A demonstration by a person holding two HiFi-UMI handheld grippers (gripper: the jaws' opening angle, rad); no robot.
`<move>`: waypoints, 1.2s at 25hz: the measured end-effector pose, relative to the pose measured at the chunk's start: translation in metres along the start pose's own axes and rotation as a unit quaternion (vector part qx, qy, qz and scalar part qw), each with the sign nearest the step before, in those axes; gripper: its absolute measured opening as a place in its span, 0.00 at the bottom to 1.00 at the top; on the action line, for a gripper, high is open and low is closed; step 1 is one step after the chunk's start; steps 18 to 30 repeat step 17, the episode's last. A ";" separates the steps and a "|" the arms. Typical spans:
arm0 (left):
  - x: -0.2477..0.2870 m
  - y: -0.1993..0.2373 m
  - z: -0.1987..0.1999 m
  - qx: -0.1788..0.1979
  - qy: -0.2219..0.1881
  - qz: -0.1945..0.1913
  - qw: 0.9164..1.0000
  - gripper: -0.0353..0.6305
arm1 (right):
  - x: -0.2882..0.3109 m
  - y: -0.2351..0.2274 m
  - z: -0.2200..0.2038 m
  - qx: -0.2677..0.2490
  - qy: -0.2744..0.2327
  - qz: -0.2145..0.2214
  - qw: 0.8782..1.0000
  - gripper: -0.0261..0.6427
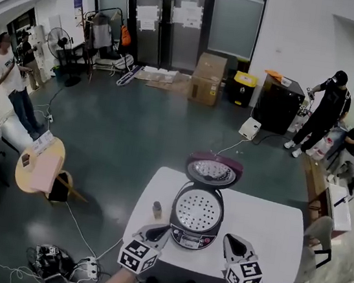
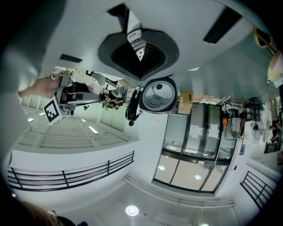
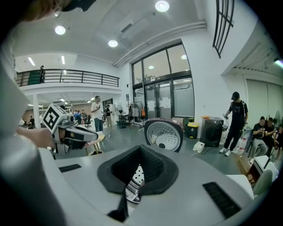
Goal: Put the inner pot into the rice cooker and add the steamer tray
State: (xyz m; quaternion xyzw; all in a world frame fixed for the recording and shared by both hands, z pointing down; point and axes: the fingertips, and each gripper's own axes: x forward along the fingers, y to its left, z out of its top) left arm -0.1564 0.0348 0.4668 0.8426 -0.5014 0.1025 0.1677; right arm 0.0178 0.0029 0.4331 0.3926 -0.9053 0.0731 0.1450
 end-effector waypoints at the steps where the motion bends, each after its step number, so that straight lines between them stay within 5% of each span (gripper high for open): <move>1: -0.001 0.000 0.002 -0.002 0.000 -0.001 1.000 0.07 | 0.000 0.001 0.002 -0.001 0.000 0.000 1.000 0.06; 30: -0.010 -0.016 0.002 -0.013 -0.008 -0.009 1.000 0.07 | -0.014 0.013 0.007 -0.014 -0.003 0.005 1.000 0.06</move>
